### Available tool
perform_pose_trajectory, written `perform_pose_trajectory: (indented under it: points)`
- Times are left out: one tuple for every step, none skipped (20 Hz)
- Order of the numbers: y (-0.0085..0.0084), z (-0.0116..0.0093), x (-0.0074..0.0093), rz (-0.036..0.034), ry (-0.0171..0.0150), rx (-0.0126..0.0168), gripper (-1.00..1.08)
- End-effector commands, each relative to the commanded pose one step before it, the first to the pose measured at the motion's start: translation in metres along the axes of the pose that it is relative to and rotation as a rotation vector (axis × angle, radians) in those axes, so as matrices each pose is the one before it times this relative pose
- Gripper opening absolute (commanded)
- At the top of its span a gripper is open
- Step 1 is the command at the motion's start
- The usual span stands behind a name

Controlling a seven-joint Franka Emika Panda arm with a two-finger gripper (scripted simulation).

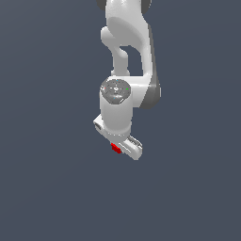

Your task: Pick up the red cube and move it to a goal position.

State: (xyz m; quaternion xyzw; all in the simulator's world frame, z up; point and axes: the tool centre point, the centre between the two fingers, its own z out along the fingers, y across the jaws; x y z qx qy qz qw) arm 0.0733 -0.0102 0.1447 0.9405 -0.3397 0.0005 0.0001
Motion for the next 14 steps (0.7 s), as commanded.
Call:
perform_pose_trajectory:
  points:
    - [0.00019, -0.0078, 0.00924, -0.00121, -0.0006, -0.00024, -1.0]
    - [0.00012, -0.00226, 0.00287, 0.0, 0.0, 0.0, -1.0]
    - [0.00009, -0.00198, 0.00252, 0.0, 0.0, 0.0, -1.0]
    - [0.00007, -0.0017, 0.00218, 0.0, 0.0, 0.0, -1.0]
    - [0.00005, -0.00143, 0.00184, 0.0, 0.0, 0.0, -1.0]
    - [0.00002, -0.00116, 0.00152, 0.0, 0.0, 0.0, -1.0]
    - [-0.00001, -0.0009, 0.0012, 0.0, 0.0, 0.0, -1.0]
    - [-0.00004, -0.00064, 0.00088, 0.0, 0.0, 0.0, -1.0]
    - [-0.00007, -0.00038, 0.00057, 0.0, 0.0, 0.0, -1.0]
    - [-0.0001, -0.00013, 0.00027, 0.0, 0.0, 0.0, -1.0]
    - [-0.00013, 0.00012, -0.00004, 0.0, 0.0, 0.0, -1.0]
    - [-0.00016, 0.00037, -0.00034, 0.0, 0.0, 0.0, -1.0]
    - [-0.00013, 0.00042, -0.00044, 0.0, 0.0, 0.0, -1.0]
    - [-0.00004, 0.00015, -0.00016, 0.0, 0.0, 0.0, -1.0]
